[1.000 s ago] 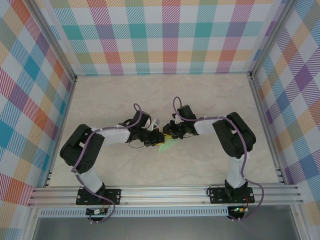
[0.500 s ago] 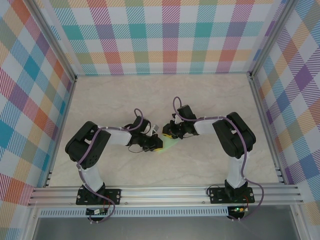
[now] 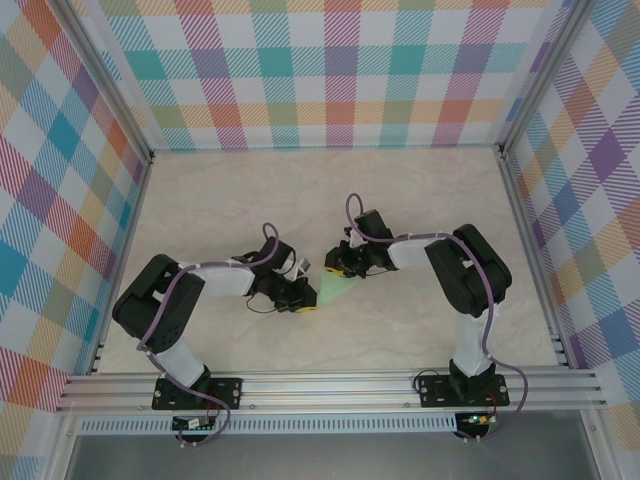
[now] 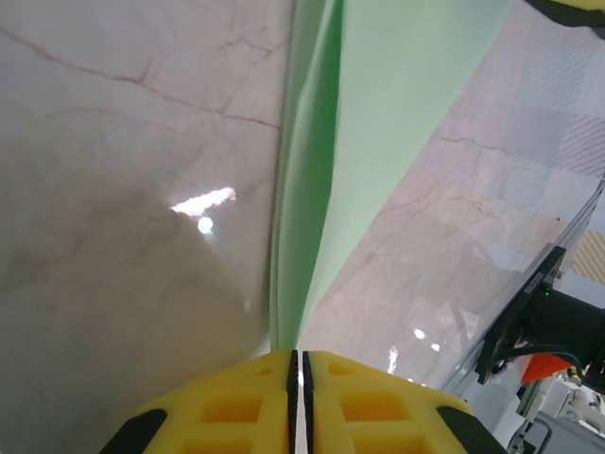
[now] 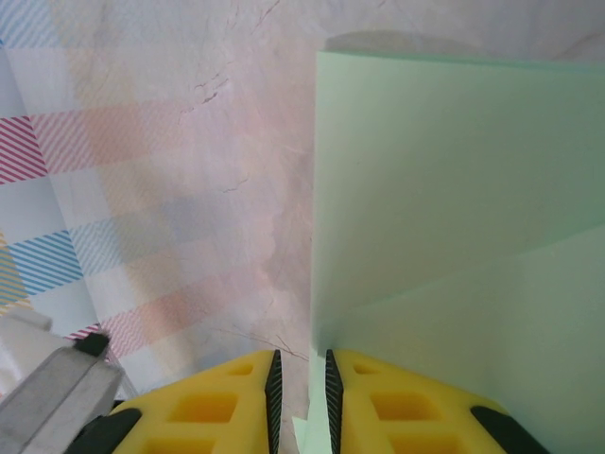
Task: Fold a paper plane with a square sheet of paper (pick it up from the middle)
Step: Fourth fold the wing at the center of the table.
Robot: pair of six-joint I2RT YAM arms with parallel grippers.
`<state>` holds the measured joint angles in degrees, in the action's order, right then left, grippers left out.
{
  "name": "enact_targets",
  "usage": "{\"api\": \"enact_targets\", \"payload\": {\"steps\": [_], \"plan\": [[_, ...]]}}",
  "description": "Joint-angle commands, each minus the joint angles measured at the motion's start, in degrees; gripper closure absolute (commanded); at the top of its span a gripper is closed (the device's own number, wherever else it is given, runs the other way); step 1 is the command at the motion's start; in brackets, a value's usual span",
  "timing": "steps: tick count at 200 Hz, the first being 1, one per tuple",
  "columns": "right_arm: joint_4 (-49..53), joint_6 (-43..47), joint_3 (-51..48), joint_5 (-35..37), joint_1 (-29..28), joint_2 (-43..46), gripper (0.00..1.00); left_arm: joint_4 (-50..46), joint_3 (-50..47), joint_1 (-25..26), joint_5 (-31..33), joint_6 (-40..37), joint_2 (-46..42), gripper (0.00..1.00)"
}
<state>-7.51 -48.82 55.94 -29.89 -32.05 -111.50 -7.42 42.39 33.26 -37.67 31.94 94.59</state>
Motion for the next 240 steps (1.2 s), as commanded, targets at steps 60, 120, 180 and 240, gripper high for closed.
{"api": "enact_targets", "payload": {"steps": [60,120,180,240], "plan": [[4.1,-0.4,-2.5,3.4,-0.4,-5.5,0.77,3.6,9.3,0.3,1.6,4.1,3.3,0.87],[3.4,-1.2,-2.5,3.0,-0.4,-5.2,0.77,4.8,10.4,1.2,4.5,5.0,11.0,0.89],[6.8,0.1,-0.8,3.7,-0.2,-0.6,0.76,5.8,4.7,1.2,7.8,5.3,10.7,0.93],[11.8,2.6,-0.8,6.8,0.1,10.6,0.76,6.5,3.4,1.3,6.7,4.4,10.3,0.94]]}}
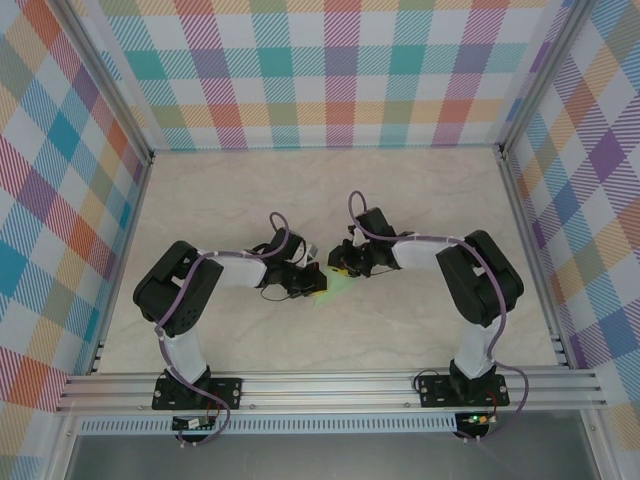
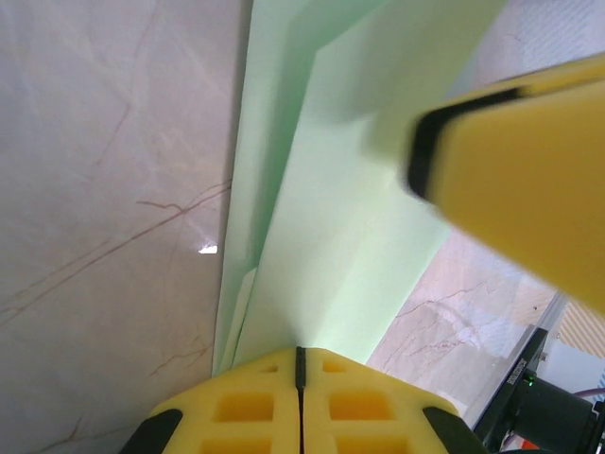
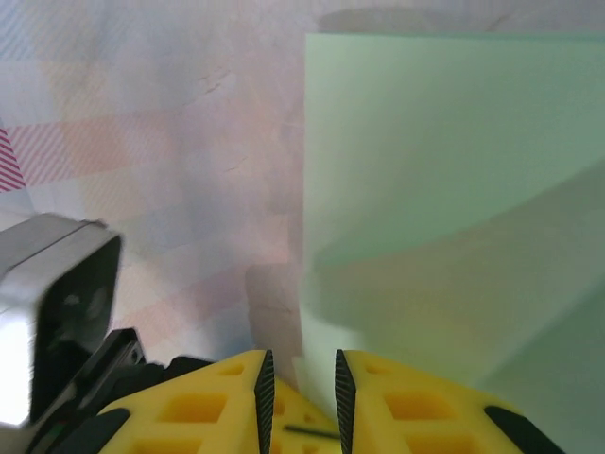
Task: Fold a paper plane with a square sheet of paper (pick it up from the middle)
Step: Fourth fold the wing at the center of the table.
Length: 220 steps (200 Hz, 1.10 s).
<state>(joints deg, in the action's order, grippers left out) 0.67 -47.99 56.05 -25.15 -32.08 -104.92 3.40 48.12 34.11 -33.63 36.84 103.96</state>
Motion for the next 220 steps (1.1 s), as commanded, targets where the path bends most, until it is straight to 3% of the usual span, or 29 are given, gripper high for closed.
{"api": "enact_targets", "payload": {"steps": [1,57,127,220], "plan": [[3.5,1.8,-1.0,2.0,0.1,4.0,0.76,-4.3,-2.3,0.5,2.6,-0.5,0.9,0.94],[-4.6,-1.6,-2.8,-3.2,-1.8,-0.3,0.90,-4.0,-1.7,0.5,1.9,-0.8,1.4,0.93],[-4.3,-2.2,-3.9,2.5,-1.2,-4.9,0.90,-7.0,-1.0,0.6,3.9,-1.9,2.4,0.95],[-3.5,-0.2,-2.4,3.7,6.1,-5.5,0.88,-7.3,-2.3,0.6,4.4,-3.1,3.7,0.97]]}}
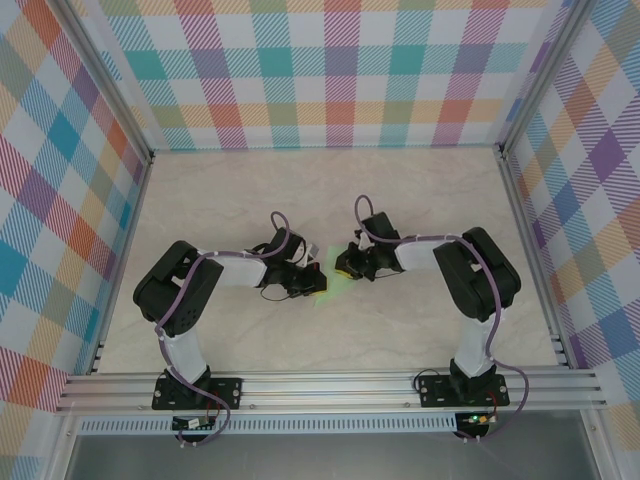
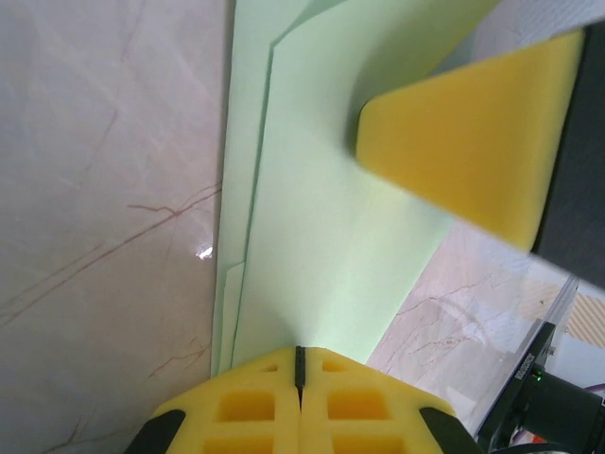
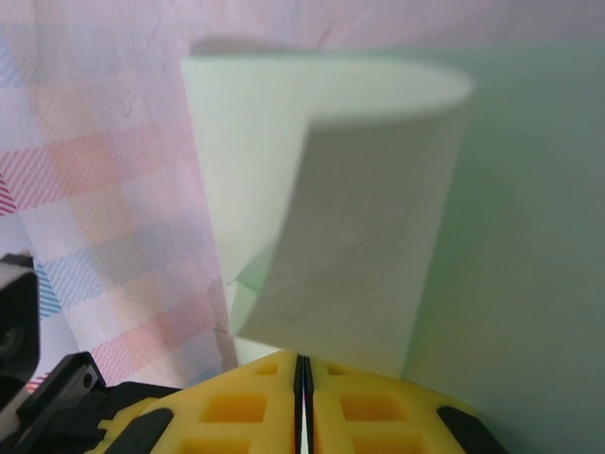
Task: Fold a paper plane with a square sheet of paper (pick it up from the middle)
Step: Fourth fold the wing at the center of the table.
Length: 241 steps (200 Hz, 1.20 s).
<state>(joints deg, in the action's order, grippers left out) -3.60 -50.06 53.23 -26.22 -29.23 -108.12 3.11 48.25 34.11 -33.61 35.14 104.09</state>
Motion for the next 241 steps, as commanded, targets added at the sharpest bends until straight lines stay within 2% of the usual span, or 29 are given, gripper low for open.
{"api": "enact_targets", "payload": {"steps": [1,129,241], "plan": [[0.7,1.9,0.4,4.7,3.3,-2.3,0.88,-7.0,-2.4,0.6,4.3,-1.3,3.6,0.97],[3.1,3.1,5.3,3.2,10.2,-5.3,0.86,-7.0,-2.7,0.6,3.5,-1.8,3.7,0.97],[7.3,4.3,9.2,4.3,12.3,-5.0,0.83,-7.4,-2.4,0.6,3.0,-2.2,3.9,0.97]]}}
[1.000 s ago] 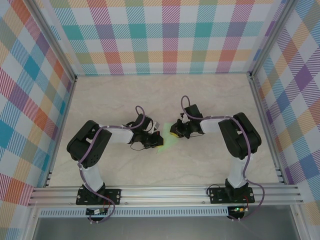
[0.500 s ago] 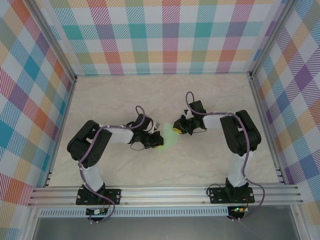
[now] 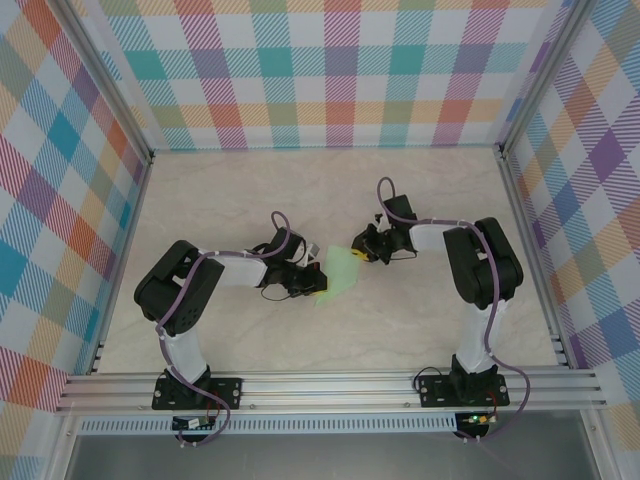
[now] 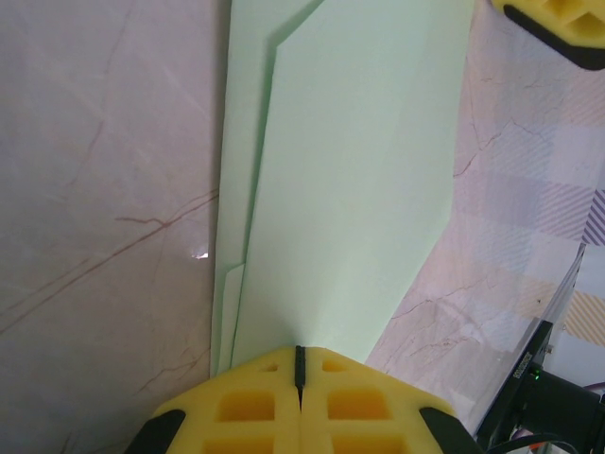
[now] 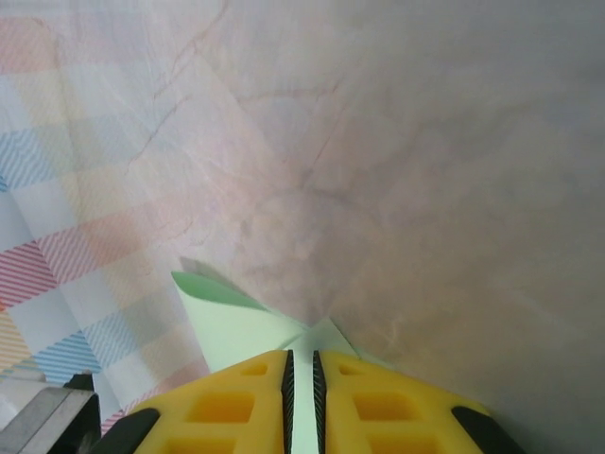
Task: Fold a paper plane with a square sheet of paper (pick it up from the middle)
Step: Fourth fold the wing at the center of the table.
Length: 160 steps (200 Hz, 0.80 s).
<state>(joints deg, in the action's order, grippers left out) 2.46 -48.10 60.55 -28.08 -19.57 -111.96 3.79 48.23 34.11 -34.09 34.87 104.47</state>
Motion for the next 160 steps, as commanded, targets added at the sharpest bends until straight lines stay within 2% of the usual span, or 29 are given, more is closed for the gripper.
{"api": "enact_targets", "payload": {"steps": [1,51,87,119,160], "plan": [[1.3,2.4,1.9,6.1,2.7,-1.1,0.83,-8.1,-2.4,0.6,3.5,-1.9,3.6,0.97],[3.7,3.7,4.2,5.3,2.7,-1.0,0.82,-8.1,-2.5,0.6,3.2,-2.1,3.6,0.97],[1.1,3.1,1.2,2.5,2.3,4.3,0.82,-8.4,-2.0,0.6,3.2,-2.1,3.6,0.97],[0.1,3.7,-0.3,0.4,-1.3,6.7,0.83,-8.2,-2.2,0.6,3.2,-2.2,3.8,0.97],[-2.0,2.1,-1.3,1.6,-4.5,2.4,0.84,-8.2,-2.0,0.6,2.9,-2.2,4.1,0.97]]}}
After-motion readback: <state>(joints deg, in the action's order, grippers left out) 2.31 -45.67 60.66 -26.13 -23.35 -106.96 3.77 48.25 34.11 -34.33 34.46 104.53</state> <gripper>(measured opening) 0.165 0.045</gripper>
